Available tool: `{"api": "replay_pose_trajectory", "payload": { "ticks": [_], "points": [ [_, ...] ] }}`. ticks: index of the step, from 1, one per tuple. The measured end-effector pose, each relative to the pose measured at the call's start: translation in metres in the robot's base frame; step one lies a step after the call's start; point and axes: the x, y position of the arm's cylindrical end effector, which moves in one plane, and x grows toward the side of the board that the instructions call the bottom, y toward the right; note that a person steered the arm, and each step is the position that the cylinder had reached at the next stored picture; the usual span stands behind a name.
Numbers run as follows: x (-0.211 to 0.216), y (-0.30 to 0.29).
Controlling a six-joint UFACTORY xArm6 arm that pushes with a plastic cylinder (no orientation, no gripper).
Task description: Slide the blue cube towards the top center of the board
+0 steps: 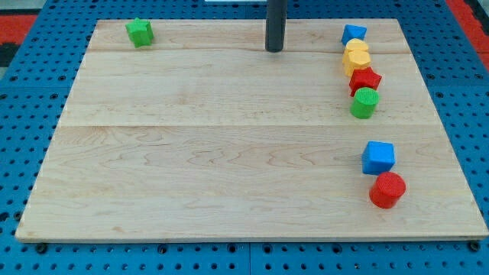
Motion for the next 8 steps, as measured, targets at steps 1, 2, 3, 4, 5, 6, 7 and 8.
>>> {"api": "replay_pose_trajectory", "payload": {
  "ticks": [1, 2, 3, 4, 5, 6, 7, 8],
  "points": [
    [-0.034, 0.039],
    [-0.045, 0.066],
    [-0.050, 0.094],
    [-0.049, 0.165],
    [-0.050, 0.219],
    [-0.045, 0.266],
    [-0.038, 0.294],
    [0.003, 0.287]
  ]
}}
